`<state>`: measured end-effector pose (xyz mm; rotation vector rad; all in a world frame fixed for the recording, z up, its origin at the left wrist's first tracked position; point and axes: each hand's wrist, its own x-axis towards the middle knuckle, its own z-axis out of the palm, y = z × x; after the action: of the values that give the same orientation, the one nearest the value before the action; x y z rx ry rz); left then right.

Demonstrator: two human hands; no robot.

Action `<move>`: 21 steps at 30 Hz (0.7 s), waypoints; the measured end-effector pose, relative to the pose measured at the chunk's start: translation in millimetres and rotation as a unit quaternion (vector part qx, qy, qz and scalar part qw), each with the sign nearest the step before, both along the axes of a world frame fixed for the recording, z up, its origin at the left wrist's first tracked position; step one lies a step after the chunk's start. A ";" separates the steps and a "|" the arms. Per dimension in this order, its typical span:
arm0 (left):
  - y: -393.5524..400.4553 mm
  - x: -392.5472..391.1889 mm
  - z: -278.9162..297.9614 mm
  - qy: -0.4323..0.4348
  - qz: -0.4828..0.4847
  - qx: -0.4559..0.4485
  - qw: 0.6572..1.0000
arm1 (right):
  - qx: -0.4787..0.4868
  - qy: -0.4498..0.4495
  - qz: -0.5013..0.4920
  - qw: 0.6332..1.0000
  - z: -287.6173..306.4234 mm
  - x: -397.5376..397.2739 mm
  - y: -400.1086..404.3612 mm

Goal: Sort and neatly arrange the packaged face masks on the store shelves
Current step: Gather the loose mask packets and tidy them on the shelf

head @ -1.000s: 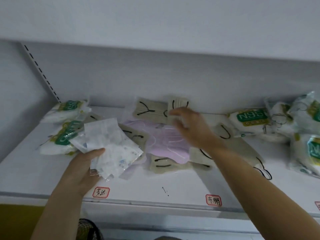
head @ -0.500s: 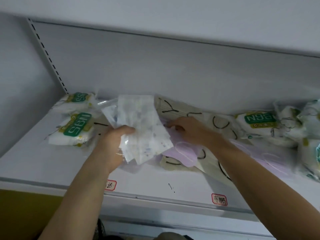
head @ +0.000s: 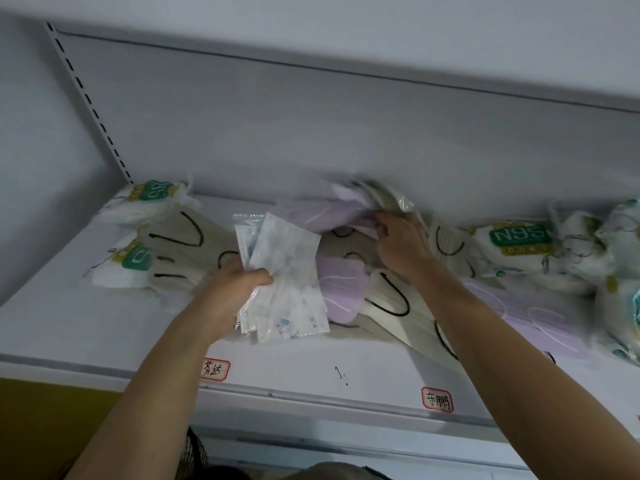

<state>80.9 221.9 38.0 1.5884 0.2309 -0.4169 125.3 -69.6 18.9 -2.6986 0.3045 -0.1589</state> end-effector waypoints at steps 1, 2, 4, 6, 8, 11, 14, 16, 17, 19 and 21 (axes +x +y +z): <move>-0.8 -0.3 -0.3 -0.003 -0.005 0.006 1.000 | 0.010 -0.022 -0.002 1.000 0.3 0.5 -1.8; -1.3 -1.0 -0.5 -0.009 -0.005 0.010 1.000 | 0.017 -0.032 0.012 0.999 1.0 0.1 -4.3; -1.9 -1.3 -2.3 -0.013 -0.006 0.004 1.000 | 0.022 0.000 0.061 0.998 4.8 -3.1 -7.5; -1.4 -1.4 -2.2 -0.012 -0.007 0.002 1.000 | 0.037 0.047 0.082 0.995 2.7 -4.9 -7.3; 0.0 -0.5 -3.9 -0.008 -0.014 -0.010 1.000 | 0.005 0.052 0.067 0.996 -2.8 -4.4 -6.9; 0.6 -0.9 -4.1 -0.009 -0.017 -0.017 1.000 | 0.019 -0.036 0.015 0.999 -3.1 1.8 -10.7; 1.4 -2.5 -1.7 -0.007 -0.003 -0.037 0.999 | 0.165 -0.104 -0.027 0.980 13.9 -4.5 -12.0; 3.4 -2.5 -1.6 0.008 0.012 -0.068 0.998 | 0.254 -0.163 -0.040 0.952 33.0 -14.8 -8.9; 5.0 -1.1 -3.2 0.017 0.015 -0.094 0.995 | 0.299 -0.188 -0.025 0.935 42.9 -22.4 -4.8; 2.6 -0.7 -0.5 0.020 0.015 -0.142 0.990 | 0.368 -0.224 0.037 0.902 60.1 -42.8 7.2; -7.1 -3.3 8.2 0.015 -0.011 -0.192 0.981 | 0.370 -0.250 0.096 0.890 66.2 -64.3 21.3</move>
<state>77.5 214.8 46.2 1.2074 0.1458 -0.4715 61.0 -48.2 85.1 -1.8292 -0.0616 -0.5437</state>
